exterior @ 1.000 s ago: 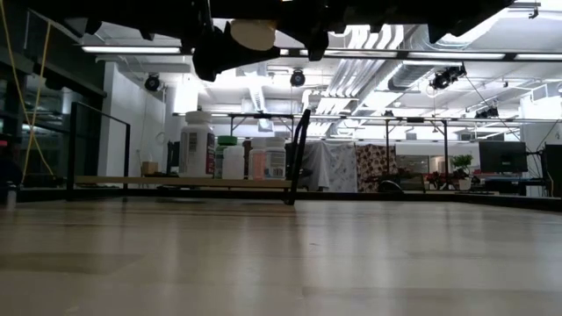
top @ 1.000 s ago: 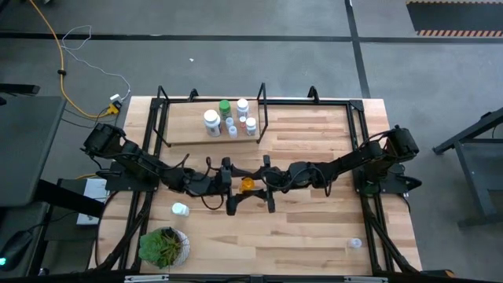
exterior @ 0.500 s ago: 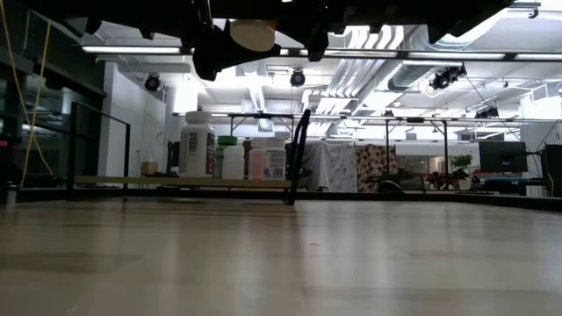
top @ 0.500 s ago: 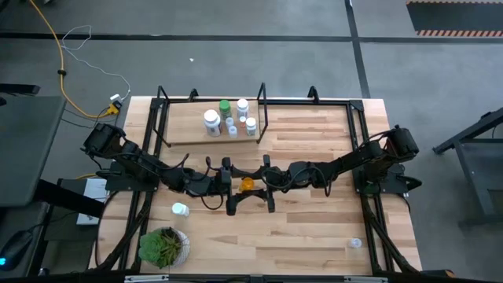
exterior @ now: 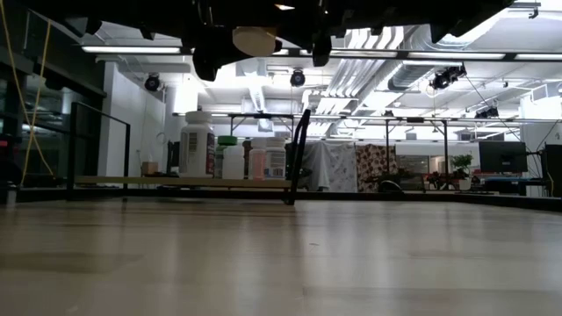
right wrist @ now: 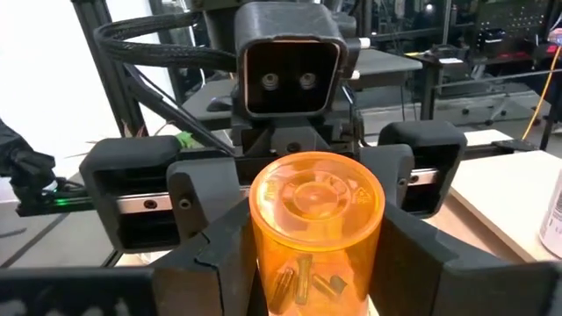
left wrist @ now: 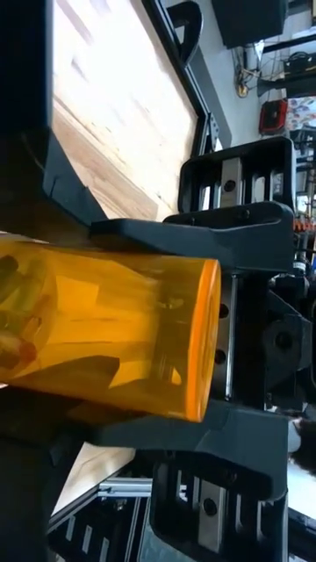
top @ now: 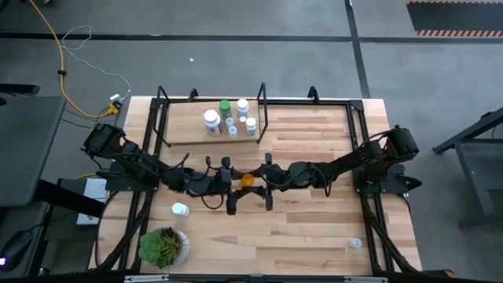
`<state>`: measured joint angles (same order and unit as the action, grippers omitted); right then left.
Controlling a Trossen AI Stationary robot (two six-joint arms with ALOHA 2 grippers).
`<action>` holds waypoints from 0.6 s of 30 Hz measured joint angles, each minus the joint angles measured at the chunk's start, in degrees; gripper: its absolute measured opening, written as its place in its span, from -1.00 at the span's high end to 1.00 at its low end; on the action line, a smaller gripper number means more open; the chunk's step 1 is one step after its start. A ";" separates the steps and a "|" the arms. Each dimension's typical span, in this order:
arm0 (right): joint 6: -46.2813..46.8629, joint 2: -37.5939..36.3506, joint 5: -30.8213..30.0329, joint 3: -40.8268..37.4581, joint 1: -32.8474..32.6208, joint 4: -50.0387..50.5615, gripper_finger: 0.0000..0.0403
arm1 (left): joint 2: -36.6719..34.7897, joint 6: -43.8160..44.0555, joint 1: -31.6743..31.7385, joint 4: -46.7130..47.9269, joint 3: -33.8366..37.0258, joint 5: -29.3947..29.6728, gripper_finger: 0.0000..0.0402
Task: Pick and place medicine bottles onto shelf by color
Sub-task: Put the orange pill bottle on the shelf
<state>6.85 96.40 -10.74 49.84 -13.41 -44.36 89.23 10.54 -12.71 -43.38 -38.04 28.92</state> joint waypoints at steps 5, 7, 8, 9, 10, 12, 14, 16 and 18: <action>-0.47 0.00 -1.33 0.00 -0.15 0.00 0.07 | 0.00 -0.36 0.00 0.00 0.00 0.01 0.08; -0.90 0.00 -2.56 0.00 -0.17 0.00 0.00 | 0.00 -0.11 0.01 0.02 0.00 0.26 0.10; -0.92 0.00 -2.80 0.00 -0.17 0.00 -0.04 | 0.00 0.03 0.02 0.04 0.02 0.31 0.11; -0.94 0.00 -2.80 0.00 -0.17 0.00 -0.09 | 0.00 0.03 0.02 0.04 0.02 0.38 0.11; -0.94 0.00 -2.80 0.00 -0.18 0.00 -0.15 | 0.00 0.01 0.04 0.04 0.02 0.44 0.11; -1.40 0.00 -2.75 0.00 -0.20 -0.04 -0.24 | 0.00 0.01 0.04 0.06 0.02 0.50 0.11; -2.17 -0.14 -2.71 0.00 -0.20 -0.04 -0.31 | 0.00 0.00 0.04 0.07 0.02 0.68 0.11; -2.43 -0.37 -2.72 0.00 -0.17 -0.07 -0.35 | 0.00 -0.01 0.04 0.07 0.02 0.68 0.11; -2.87 -0.83 -2.72 0.00 -0.17 -0.01 -0.36 | 0.00 -0.08 0.02 0.09 0.02 0.68 0.11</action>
<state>3.98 95.57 -13.46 49.84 -13.58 -44.37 89.23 10.46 -12.69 -43.29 -38.02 29.61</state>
